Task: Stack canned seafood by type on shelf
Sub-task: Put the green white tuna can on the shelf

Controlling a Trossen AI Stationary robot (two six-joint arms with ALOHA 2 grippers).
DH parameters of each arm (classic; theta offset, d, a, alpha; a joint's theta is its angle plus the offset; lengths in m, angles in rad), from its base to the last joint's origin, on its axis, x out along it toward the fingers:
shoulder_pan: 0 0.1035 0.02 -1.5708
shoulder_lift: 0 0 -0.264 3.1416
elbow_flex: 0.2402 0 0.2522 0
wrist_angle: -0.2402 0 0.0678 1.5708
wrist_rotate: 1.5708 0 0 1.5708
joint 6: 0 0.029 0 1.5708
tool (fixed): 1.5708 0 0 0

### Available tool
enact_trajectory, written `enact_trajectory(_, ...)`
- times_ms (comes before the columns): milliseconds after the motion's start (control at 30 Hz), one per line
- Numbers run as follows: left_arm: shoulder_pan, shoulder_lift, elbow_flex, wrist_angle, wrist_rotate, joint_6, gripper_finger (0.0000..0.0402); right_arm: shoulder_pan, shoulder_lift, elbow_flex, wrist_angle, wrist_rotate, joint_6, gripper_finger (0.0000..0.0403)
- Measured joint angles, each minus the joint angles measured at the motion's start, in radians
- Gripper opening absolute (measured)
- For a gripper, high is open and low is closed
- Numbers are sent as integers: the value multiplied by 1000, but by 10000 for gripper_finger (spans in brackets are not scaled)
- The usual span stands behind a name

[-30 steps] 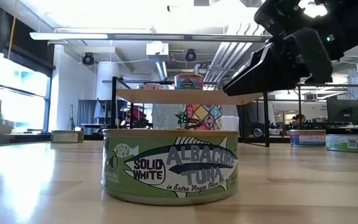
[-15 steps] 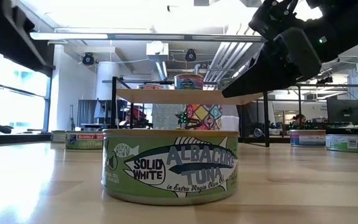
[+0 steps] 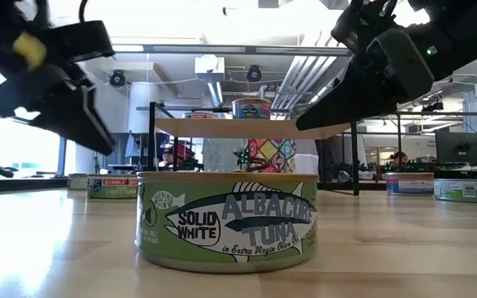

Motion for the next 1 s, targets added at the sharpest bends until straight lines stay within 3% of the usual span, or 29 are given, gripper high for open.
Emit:
enact_trajectory(100,37,-27,-62,156,-36,229,225,0,0,0,-2,0,-3,232)
enact_trajectory(267,108,-28,-145,258,-12,498,223,0,0,0,-5,0,1,232)
enact_trajectory(567,238,-28,-263,349,59,519,158,0,0,0,-6,0,1,232)
enact_trajectory(900,250,-33,-289,375,111,519,19,0,0,0,-6,0,27,232)
enact_trajectory(1000,242,-33,-289,389,125,498,7,0,0,0,-6,0,27,232)
